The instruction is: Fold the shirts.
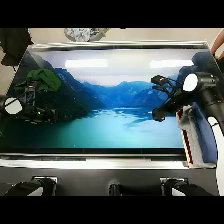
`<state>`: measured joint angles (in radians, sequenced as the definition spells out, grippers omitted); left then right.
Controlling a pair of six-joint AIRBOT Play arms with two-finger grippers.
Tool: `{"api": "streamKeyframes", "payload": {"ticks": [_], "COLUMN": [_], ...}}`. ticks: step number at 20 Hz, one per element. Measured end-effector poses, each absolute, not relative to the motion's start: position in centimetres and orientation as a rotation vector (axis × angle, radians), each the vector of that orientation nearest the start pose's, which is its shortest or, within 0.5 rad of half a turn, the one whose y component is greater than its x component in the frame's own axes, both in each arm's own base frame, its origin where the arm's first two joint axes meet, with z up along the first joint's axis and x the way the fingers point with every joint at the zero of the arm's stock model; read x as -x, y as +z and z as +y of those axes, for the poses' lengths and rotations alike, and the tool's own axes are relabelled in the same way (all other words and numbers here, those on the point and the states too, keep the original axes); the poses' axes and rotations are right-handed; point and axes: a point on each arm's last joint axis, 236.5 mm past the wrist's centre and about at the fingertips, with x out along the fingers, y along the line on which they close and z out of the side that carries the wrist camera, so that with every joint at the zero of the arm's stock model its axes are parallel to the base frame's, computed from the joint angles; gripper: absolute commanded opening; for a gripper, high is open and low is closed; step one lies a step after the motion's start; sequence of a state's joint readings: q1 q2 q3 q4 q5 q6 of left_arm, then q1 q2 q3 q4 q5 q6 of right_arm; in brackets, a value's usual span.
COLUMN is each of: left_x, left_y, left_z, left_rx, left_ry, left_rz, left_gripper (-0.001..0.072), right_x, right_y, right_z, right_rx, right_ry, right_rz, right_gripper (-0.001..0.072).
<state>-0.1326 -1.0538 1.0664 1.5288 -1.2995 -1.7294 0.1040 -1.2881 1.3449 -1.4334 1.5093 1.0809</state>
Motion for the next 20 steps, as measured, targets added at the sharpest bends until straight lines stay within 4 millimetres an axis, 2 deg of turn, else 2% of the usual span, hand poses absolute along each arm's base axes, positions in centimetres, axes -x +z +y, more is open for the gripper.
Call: {"api": "streamKeyframes", "payload": {"ticks": [16, 18, 20], "left_x": [-31.7, -32.2, -33.4], "left_y": [4.5, 4.5, 4.8], "left_z": [-5.2, -5.4, -5.6], "left_rx": [0.087, 0.092, 0.102], "left_ry": [-0.039, -0.043, -0.050], "left_rz": [1.295, 1.278, 1.227], "left_gripper": [0.0597, 0.0598, 0.0597], "right_x": [-34.0, -34.0, -34.2], "right_y": [5.3, 5.3, 5.3], "right_z": [6.8, 6.8, 6.8], "right_rx": [0.367, 0.367, 0.367], "right_ry": [0.542, 0.542, 0.540], "right_rz": [1.376, 1.375, 1.369], "right_gripper": [0.0676, 0.0676, 0.0676]}}
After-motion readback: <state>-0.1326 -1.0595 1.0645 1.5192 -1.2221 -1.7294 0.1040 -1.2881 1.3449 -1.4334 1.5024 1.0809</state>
